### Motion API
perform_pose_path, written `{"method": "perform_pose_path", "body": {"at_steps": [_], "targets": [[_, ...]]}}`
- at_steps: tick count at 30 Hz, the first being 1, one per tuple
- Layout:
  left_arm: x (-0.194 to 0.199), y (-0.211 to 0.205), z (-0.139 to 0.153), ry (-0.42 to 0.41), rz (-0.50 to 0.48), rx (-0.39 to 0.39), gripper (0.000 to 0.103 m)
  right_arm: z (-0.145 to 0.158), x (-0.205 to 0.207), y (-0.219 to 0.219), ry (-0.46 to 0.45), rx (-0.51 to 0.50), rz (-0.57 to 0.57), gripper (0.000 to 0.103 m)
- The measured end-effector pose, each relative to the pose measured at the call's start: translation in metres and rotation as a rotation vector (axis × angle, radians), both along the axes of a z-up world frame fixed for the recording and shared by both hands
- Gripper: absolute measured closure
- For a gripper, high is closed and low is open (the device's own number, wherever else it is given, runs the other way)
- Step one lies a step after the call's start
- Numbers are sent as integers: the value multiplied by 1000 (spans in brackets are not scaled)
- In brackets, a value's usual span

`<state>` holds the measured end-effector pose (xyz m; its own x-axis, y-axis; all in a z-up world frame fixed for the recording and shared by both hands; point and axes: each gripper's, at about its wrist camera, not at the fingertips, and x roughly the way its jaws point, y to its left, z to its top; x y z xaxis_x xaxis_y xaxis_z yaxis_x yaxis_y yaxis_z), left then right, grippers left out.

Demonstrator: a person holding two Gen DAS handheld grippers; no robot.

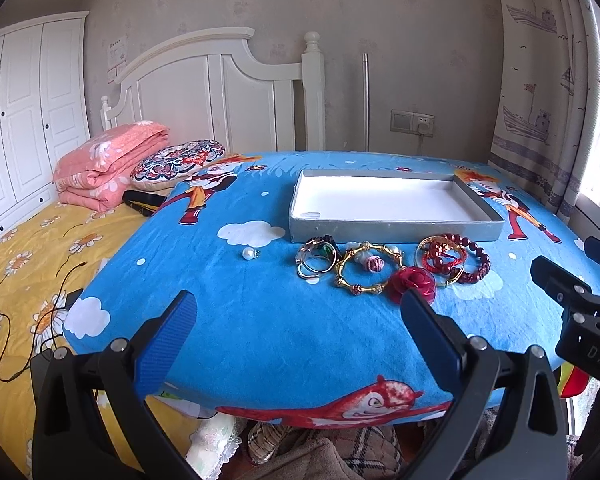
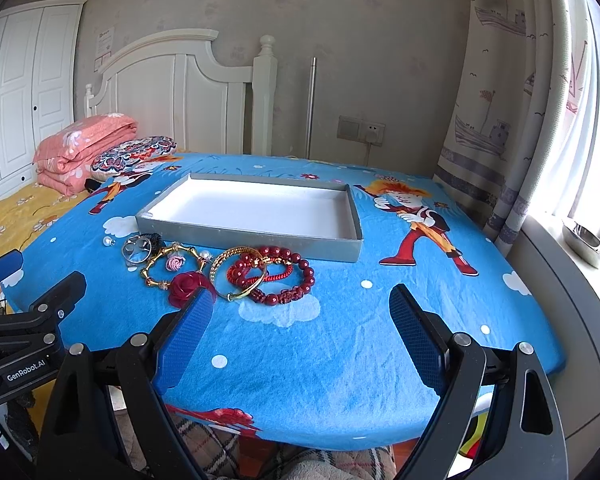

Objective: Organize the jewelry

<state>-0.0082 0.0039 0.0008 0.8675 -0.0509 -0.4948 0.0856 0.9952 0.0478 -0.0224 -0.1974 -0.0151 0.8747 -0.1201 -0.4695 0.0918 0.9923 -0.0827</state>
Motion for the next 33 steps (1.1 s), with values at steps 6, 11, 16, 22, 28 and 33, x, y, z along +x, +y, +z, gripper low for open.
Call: {"method": "perform_pose_path", "body": {"at_steps": [6, 11, 16, 22, 28, 33], "targets": [[0, -2, -1, 0, -13, 3, 5, -4, -2, 1, 2, 0, -1, 19], [1, -1, -3, 10, -19, -6, 5, -5, -2, 2, 6, 2, -1, 19], [2, 1, -5, 18, -10, -10, 5, -6, -2, 3, 9, 7, 0, 19], [0, 2, -7, 23, -12, -8, 5, -3, -5, 6, -7, 45, 56, 19], [-3, 2, -5, 12, -1, -5, 5, -2, 3, -2, 8, 99, 94, 19], [-2, 4, -7, 20, -15, -20, 5, 1, 16, -12, 1, 68, 67, 19]]}}
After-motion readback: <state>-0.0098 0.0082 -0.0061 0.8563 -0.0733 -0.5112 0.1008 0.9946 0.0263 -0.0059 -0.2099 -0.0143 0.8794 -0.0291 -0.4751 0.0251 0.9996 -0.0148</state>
